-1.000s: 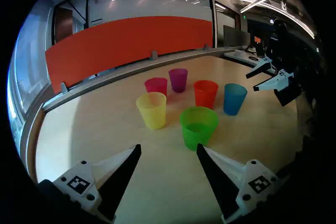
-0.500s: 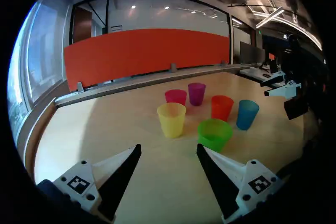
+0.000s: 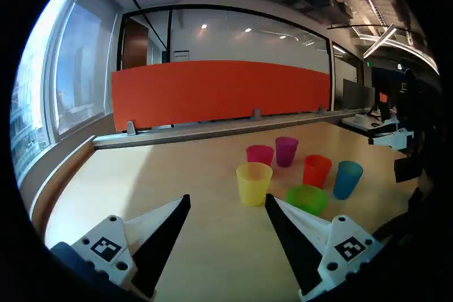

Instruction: Pour water

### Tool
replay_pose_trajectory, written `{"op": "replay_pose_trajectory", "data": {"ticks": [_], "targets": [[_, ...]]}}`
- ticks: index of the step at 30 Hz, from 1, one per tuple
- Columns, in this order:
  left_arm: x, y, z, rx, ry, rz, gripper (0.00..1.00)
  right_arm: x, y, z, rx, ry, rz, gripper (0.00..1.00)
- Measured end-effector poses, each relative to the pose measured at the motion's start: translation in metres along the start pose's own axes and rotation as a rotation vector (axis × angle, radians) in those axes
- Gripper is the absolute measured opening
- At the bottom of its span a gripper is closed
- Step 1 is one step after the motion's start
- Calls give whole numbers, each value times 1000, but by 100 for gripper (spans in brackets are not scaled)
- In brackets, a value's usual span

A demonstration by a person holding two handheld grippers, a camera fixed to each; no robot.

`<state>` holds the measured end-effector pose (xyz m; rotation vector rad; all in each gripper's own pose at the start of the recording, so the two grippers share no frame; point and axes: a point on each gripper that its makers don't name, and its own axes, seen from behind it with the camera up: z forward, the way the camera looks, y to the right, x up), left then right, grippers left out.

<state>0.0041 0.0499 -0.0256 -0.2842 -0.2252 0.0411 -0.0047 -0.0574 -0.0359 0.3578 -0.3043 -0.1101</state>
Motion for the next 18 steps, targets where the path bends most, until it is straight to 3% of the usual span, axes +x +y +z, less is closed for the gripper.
{"op": "replay_pose_trajectory", "data": {"ticks": [5, 18], "targets": [[8, -1, -3, 27, 36, -6, 99, 13, 7, 2, -53, 53, 13, 100], [32, -5, -7, 79, 132, -76, 98, 32, 21, 3, -178, 154, 44, 100]]}}
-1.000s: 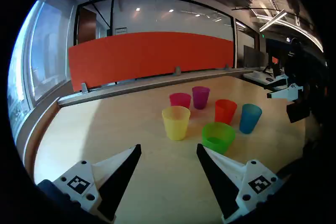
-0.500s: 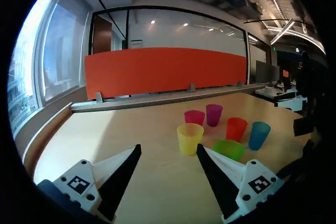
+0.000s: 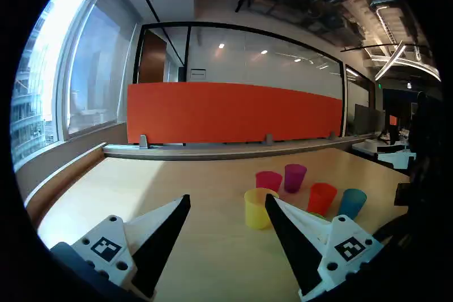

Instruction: Pour water

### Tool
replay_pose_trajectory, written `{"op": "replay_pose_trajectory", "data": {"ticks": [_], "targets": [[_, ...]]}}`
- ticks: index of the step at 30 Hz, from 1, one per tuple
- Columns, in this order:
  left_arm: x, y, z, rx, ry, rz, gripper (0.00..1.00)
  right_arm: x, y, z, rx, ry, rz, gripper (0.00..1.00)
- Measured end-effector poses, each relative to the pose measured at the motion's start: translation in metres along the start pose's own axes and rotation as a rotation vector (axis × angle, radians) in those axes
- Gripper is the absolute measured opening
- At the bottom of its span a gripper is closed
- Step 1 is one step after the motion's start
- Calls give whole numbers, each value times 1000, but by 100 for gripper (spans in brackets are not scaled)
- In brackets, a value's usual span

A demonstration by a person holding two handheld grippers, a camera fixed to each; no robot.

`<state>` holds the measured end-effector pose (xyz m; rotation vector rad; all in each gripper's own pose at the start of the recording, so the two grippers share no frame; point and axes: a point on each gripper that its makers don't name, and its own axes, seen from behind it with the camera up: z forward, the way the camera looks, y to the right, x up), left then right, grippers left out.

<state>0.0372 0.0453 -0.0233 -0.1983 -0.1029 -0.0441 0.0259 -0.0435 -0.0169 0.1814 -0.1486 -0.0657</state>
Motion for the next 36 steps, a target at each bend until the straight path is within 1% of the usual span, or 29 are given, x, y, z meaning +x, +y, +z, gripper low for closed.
{"op": "replay_pose_trajectory", "data": {"ticks": [5, 12, 17, 23, 29, 32, 36], "targets": [[10, 0, -2, 15, 33, -12, 98, 11, 9, 0, -58, 49, 18, 100], [17, 2, -6, 27, 60, -17, 98, 20, 16, -2, -101, 101, 36, 100], [20, 2, -7, 41, 77, -23, 98, 24, 22, -5, -136, 137, 32, 100], [26, -1, -10, 64, 106, -25, 98, 26, 25, -8, -160, 147, 23, 100], [31, -5, -14, 89, 129, -12, 98, 27, 24, -15, -165, 158, 49, 100], [38, -6, -16, 97, 150, -6, 98, 25, 25, -17, -169, 155, 60, 100], [44, -5, -17, 103, 172, 1, 98, 26, 28, -19, -177, 151, 58, 100]]}}
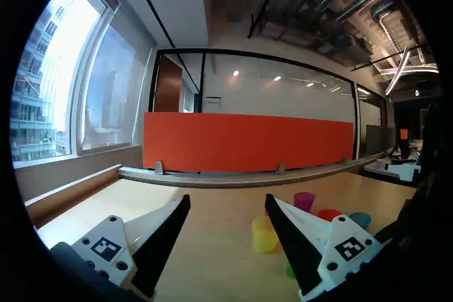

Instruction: Pour water

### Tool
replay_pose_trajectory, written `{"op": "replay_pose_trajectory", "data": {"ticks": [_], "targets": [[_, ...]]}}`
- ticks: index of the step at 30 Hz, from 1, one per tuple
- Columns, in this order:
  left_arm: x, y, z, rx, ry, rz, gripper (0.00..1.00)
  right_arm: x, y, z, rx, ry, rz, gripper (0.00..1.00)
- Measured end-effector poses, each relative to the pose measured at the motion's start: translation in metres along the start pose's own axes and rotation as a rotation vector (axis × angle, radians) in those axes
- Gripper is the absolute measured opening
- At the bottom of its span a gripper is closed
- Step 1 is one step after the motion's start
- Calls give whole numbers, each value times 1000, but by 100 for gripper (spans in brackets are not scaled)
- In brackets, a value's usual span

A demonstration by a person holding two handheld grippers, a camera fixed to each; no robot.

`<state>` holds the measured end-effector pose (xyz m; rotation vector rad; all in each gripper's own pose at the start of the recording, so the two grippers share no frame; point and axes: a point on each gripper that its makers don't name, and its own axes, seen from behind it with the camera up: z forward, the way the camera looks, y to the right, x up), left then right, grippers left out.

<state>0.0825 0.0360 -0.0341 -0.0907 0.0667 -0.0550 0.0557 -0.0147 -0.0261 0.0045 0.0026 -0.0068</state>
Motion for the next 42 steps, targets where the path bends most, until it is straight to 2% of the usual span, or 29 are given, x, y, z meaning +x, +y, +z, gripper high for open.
{"op": "replay_pose_trajectory", "data": {"ticks": [11, 20, 26, 42], "targets": [[5, -1, 2, 51, 42, 83, 98, 8, 0, -2, -2, 10, -14, 100], [-9, -5, 3, 71, 41, 94, 98, 10, 11, -2, -29, 3, 12, 100], [-22, -12, 3, 82, 32, 106, 98, 7, 16, -2, -44, -4, 21, 100], [-47, -33, 2, 95, 23, 82, 98, 5, 1, 0, -31, -11, 33, 100]]}}
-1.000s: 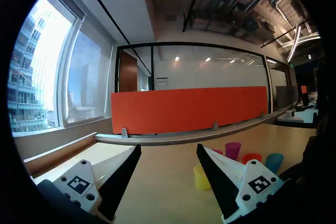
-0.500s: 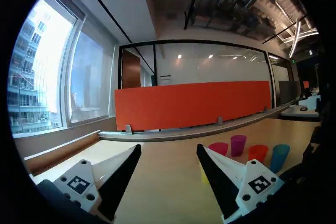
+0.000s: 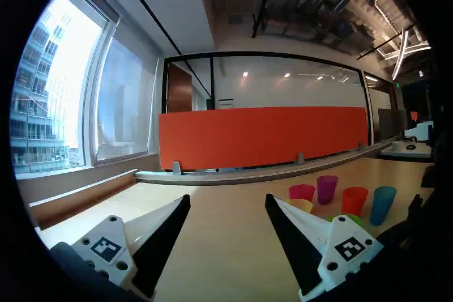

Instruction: Pour water

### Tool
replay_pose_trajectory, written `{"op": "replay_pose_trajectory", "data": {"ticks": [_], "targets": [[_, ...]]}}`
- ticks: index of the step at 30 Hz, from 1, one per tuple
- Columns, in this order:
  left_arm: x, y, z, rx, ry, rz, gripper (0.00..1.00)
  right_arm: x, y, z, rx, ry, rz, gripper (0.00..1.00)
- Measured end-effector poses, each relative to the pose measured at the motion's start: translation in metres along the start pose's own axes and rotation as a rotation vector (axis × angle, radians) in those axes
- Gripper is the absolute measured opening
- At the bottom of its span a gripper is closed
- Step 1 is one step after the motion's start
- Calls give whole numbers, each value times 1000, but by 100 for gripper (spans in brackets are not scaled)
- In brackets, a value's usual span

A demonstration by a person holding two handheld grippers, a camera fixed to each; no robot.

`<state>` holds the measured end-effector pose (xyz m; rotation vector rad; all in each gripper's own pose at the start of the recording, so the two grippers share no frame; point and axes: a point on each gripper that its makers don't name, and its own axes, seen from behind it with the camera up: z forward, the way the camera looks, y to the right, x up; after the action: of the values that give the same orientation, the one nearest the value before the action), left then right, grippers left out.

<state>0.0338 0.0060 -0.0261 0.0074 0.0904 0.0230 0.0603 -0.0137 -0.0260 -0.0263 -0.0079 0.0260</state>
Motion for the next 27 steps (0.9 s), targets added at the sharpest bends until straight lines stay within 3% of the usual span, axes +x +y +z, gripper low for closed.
{"op": "replay_pose_trajectory", "data": {"ticks": [16, 27], "targets": [[-20, -12, 5, 11, -18, -27, 99, 0, -7, 1, 4, -5, -21, 100], [-26, -14, 7, 4, -33, -45, 98, 2, -7, 1, -1, -5, -30, 100]]}}
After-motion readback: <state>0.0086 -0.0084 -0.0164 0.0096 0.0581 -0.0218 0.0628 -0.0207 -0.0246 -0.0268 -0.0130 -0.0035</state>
